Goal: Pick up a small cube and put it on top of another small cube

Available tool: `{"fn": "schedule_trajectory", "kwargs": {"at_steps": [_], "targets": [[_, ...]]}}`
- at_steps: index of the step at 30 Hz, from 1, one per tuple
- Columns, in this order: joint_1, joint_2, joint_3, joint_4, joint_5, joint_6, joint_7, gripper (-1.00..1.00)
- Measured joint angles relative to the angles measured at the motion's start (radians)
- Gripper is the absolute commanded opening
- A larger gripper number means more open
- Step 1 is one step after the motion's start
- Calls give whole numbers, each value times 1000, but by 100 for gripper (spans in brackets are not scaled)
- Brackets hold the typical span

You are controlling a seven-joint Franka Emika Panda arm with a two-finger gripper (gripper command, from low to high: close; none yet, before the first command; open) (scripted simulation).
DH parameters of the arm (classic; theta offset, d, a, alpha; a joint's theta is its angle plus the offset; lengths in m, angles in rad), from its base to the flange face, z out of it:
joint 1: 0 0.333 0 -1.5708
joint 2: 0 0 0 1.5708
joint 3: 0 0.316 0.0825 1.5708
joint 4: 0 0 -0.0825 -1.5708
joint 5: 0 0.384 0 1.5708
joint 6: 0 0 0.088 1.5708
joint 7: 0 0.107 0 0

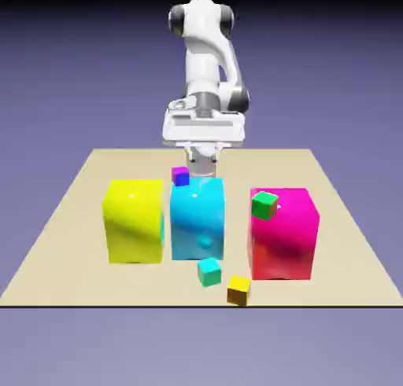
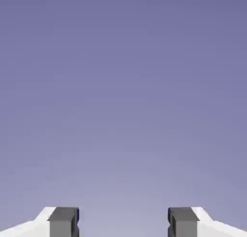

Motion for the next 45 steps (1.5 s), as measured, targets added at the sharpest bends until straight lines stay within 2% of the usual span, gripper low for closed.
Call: {"fn": "schedule_trajectory", "kwargs": {"at_steps": [32,34,37,38,40,43,45], "targets": [[-255,1160,385,955,-33,-1033,479,0],[-261,1188,394,978,-34,-1058,490,0],[-244,1255,376,914,-53,-928,497,0],[-241,1264,374,905,-56,-910,498,-100],[-241,1264,374,905,-55,-910,497,-100],[-258,1197,391,969,-34,-1040,490,-100],[-256,1130,398,964,-31,-1056,478,-100]]}}
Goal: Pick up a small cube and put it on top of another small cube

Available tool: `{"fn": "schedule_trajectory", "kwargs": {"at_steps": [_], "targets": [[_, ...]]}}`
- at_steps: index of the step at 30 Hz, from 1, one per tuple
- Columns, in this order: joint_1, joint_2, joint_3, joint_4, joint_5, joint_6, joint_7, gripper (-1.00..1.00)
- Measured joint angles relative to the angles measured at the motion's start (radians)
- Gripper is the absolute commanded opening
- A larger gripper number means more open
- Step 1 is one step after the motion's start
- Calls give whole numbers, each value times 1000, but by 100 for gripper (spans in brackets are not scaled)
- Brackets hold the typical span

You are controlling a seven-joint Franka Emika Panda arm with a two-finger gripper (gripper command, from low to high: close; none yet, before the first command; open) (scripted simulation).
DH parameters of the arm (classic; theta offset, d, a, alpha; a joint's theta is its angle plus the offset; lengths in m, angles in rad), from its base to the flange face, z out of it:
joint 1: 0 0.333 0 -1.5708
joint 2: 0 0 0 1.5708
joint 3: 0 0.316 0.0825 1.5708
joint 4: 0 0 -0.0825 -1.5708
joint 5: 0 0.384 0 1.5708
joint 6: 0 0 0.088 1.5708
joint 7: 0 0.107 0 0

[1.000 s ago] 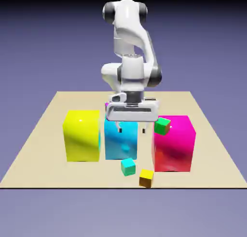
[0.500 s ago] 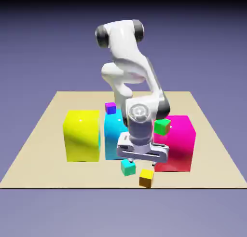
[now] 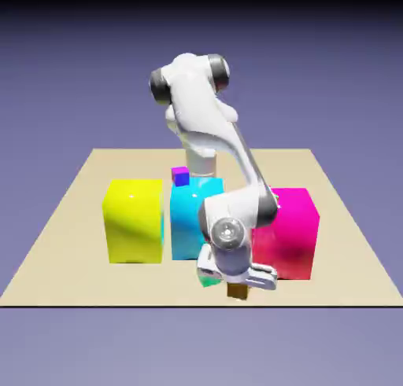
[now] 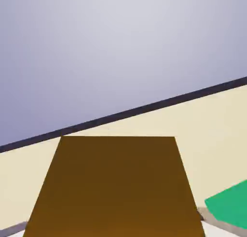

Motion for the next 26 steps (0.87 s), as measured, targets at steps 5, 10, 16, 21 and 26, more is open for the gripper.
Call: {"fn": "schedule_trajectory", "kwargs": {"at_steps": [5,10,16,21,26], "targets": [[116,-181,-35,13,-10,-172,-158,-100],[233,-362,-70,27,-20,-344,-315,-100],[368,-431,-125,83,-33,-567,-482,-100],[362,-457,-128,-61,-29,-446,-485,-100],[360,-463,-129,-94,-30,-419,-485,100]]}}
